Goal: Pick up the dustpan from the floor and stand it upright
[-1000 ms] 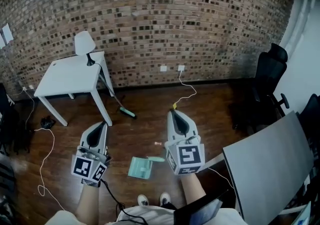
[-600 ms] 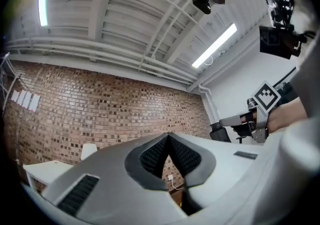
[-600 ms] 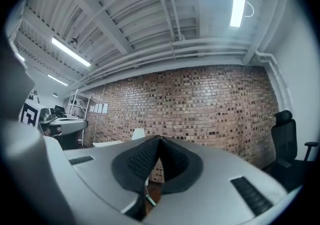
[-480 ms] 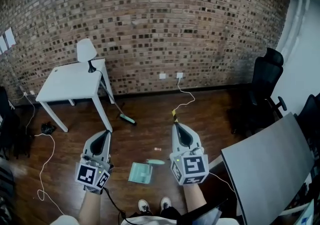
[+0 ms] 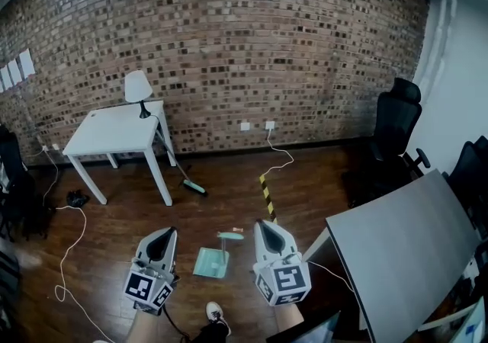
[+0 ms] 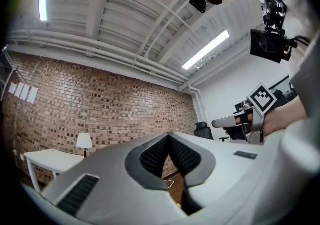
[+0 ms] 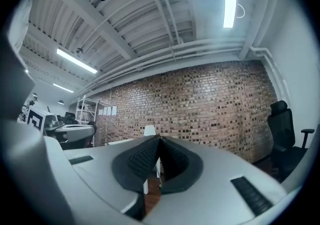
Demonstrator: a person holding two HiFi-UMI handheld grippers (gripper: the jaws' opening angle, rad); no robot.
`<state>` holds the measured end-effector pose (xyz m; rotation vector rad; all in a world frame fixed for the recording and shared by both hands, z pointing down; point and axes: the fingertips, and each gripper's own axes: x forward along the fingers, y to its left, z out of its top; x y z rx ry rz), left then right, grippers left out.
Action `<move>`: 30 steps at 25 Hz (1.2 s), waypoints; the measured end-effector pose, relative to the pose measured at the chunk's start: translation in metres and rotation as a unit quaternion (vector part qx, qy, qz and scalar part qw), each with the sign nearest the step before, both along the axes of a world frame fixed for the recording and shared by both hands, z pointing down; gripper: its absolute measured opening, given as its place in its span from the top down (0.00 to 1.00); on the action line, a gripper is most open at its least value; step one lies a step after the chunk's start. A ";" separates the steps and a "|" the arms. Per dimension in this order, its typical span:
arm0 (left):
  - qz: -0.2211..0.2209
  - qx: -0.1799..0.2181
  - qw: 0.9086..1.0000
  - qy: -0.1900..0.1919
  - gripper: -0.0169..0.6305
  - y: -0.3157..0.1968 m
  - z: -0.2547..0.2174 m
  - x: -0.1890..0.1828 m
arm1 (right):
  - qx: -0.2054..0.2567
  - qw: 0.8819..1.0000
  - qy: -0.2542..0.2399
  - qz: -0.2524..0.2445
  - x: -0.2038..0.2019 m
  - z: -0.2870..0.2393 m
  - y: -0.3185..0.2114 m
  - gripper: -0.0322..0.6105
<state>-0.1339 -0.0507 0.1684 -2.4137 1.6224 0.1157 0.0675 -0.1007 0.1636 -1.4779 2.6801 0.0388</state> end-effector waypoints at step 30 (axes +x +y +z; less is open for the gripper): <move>0.005 0.010 0.999 -0.033 0.96 0.344 -0.031 0.118 | 0.025 0.999 0.022 -0.008 0.095 -0.032 0.347 0.99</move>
